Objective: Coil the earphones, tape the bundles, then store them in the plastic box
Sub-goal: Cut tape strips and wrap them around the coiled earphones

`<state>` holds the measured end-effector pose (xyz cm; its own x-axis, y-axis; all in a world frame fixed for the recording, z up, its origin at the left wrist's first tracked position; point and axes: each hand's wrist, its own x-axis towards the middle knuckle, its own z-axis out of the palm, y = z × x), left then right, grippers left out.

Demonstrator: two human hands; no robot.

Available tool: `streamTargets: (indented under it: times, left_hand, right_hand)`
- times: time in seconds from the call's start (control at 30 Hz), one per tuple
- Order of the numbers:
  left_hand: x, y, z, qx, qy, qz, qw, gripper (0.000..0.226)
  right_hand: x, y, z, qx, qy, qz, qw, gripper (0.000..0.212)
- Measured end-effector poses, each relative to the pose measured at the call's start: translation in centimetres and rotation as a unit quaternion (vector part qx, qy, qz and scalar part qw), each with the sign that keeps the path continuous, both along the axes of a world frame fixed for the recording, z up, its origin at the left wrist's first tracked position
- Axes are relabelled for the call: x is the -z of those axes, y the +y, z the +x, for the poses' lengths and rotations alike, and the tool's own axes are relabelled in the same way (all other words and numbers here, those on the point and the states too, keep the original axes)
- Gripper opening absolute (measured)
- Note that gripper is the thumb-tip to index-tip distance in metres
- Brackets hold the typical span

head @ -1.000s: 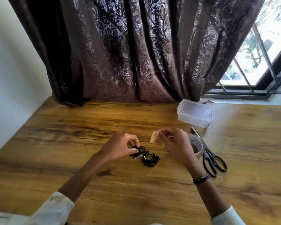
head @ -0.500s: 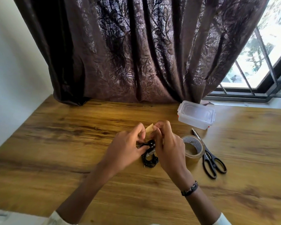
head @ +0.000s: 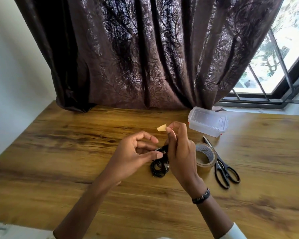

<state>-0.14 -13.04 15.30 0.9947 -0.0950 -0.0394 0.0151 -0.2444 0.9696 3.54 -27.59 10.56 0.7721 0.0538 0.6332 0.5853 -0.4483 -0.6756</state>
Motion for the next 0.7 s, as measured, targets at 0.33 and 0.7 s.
streamTargets:
  times: [0.33,0.7]
  left_hand:
    - [-0.8,-1.2,-1.2,-0.071,-0.177,0.129,0.973,0.026]
    - [-2.1,-2.0,-1.9,-0.057,-0.211,0.184,0.958,0.026]
  right_hand:
    - [-1.8,-0.6,-0.5,-0.005,0.002,-0.031,1.000,0.015]
    - [-2.8,0.1,-0.9,0.089,-0.035,-0.042,0.995,0.008]
